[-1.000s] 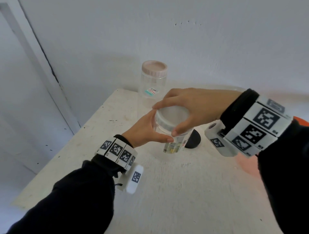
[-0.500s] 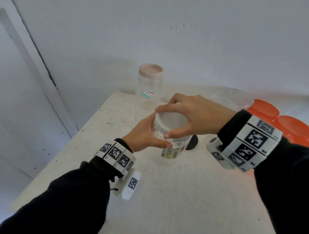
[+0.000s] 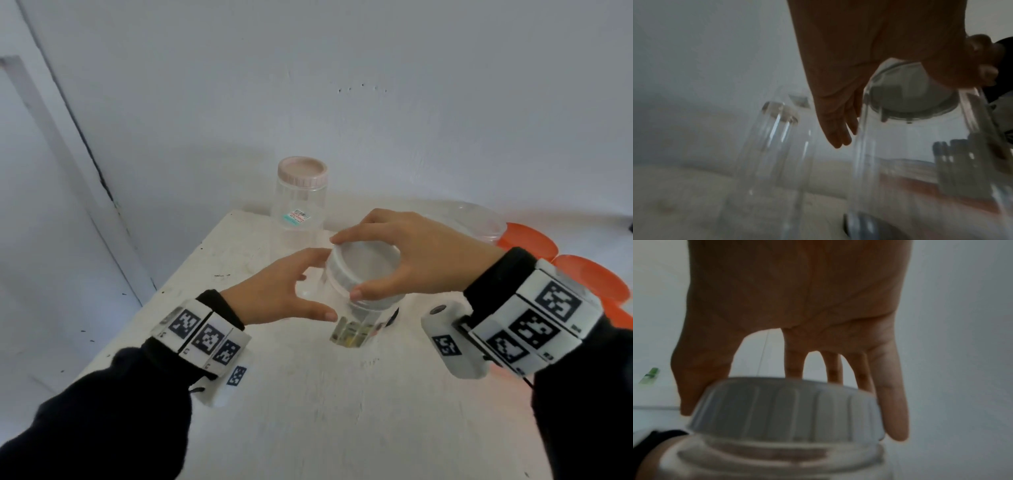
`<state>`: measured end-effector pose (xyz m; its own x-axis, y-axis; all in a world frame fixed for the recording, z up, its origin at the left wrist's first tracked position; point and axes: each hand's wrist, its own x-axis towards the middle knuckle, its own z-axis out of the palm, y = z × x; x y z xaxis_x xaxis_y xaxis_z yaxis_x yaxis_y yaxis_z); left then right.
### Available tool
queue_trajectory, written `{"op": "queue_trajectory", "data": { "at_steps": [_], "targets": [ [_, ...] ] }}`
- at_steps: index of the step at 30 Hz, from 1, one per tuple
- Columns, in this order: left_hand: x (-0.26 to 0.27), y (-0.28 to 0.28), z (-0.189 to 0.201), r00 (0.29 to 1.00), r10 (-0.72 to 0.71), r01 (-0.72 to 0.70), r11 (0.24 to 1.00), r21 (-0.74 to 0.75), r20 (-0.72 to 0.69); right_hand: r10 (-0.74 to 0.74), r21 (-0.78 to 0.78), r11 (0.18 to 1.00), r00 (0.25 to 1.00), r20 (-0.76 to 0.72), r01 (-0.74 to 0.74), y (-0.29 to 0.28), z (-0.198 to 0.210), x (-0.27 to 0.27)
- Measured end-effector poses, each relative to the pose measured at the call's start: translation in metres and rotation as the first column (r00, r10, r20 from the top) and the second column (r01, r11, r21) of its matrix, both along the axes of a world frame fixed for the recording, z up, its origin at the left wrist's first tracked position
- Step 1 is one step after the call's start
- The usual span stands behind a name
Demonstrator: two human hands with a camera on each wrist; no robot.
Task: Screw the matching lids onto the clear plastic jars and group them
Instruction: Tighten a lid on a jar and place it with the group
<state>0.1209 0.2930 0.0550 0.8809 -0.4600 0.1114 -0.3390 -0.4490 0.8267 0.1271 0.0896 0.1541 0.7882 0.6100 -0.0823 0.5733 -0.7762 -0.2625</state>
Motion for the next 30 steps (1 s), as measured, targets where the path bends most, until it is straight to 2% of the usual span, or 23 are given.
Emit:
{"op": "queue_trajectory", "data": {
  "at_steps": [1,3,5,7,10,14,17,21,24,30],
  "targets": [
    [0.001,0.006,0.005,0.997,0.034,-0.035,0.999,0.014,0.064,-0.025,0.018,1.000,0.999,0.022,0.025,-0.005,0.005,0.000],
    [0.005,0.014,0.015,0.975,0.110,-0.098,0.993,-0.068,0.192,-0.089,0.053,0.995,0.992,0.085,0.085,-0.016,0.016,0.003],
    [0.011,0.021,0.021,0.933,0.208,-0.170,0.974,-0.149,0.292,-0.158,0.100,0.984,0.977,0.143,0.144,-0.024,0.024,0.008],
    [0.025,0.023,0.023,0.887,0.270,-0.232,0.962,-0.145,0.373,-0.231,0.164,0.966,0.954,0.193,0.200,-0.030,0.030,0.015],
    [0.048,0.020,0.023,0.837,0.279,-0.283,0.957,-0.064,0.470,-0.312,0.223,0.940,0.916,0.253,0.259,-0.032,0.029,0.029],
    [0.077,0.013,0.018,0.792,0.212,-0.343,0.930,0.129,0.573,-0.384,0.230,0.915,0.889,0.250,0.330,-0.027,0.021,0.050],
    [0.089,0.009,0.013,0.779,0.181,-0.372,0.904,0.210,0.600,-0.404,0.227,0.907,0.885,0.230,0.355,-0.022,0.018,0.063],
    [0.092,0.006,0.006,0.806,0.212,-0.402,0.882,0.248,0.552,-0.421,0.216,0.901,0.882,0.212,0.377,-0.014,0.013,0.080],
    [0.092,0.005,0.003,0.816,0.268,-0.423,0.880,0.214,0.512,-0.427,0.183,0.901,0.882,0.202,0.394,-0.006,0.007,0.093],
    [0.092,0.002,0.000,0.788,0.308,-0.432,0.893,0.122,0.533,-0.432,0.082,0.902,0.887,0.161,0.424,0.012,-0.011,0.120]
  ]
}}
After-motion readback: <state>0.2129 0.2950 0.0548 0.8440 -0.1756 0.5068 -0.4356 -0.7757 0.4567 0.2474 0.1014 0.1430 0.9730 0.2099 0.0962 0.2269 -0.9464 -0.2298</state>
